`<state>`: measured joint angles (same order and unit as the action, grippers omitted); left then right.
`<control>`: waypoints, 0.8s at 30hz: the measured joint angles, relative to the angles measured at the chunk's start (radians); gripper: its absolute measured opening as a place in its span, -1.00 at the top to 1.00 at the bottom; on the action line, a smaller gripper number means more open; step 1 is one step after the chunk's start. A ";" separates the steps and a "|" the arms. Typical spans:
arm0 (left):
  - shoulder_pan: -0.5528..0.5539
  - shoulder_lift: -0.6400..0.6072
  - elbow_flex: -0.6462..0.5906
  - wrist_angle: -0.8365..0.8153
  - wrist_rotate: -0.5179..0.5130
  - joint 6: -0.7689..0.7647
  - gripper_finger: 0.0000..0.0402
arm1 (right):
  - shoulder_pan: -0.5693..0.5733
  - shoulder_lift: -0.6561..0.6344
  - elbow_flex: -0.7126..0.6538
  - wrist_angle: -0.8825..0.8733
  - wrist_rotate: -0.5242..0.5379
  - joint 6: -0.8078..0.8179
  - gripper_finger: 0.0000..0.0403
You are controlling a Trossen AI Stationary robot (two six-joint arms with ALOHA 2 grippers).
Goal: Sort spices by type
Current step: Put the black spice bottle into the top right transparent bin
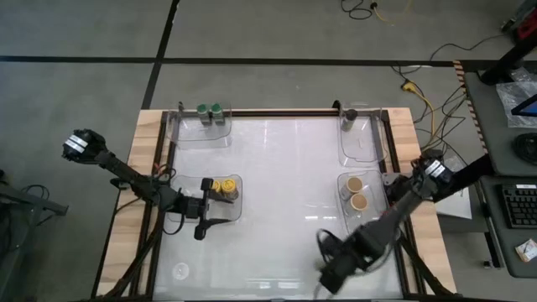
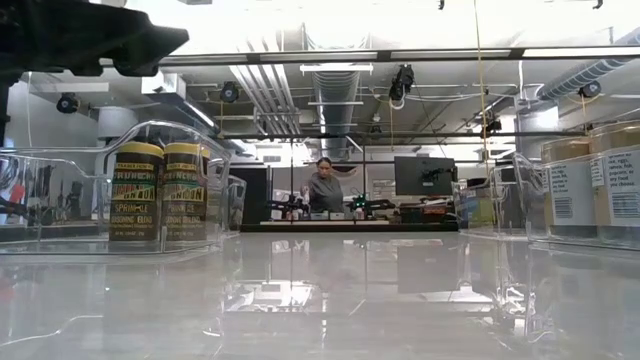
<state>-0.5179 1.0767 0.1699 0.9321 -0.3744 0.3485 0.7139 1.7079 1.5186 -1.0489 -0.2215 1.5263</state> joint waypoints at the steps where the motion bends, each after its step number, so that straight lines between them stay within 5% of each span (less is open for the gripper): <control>1: 0.000 0.000 0.000 -0.001 0.000 0.000 -0.25 | -0.031 0.004 0.022 -0.001 0.033 -0.069 -0.01; 12: 0.000 0.000 0.000 -0.006 0.000 0.002 -0.25 | -0.348 0.019 0.109 -0.267 0.260 -0.746 0.00; 24: 0.001 0.000 0.000 -0.021 -0.047 0.009 -0.25 | -0.530 0.184 0.232 -0.444 0.701 -1.534 -0.01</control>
<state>-0.5171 1.0763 0.1699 0.9112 -0.4214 0.3573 0.1834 1.8919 1.7502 -1.4932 0.4797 -0.0072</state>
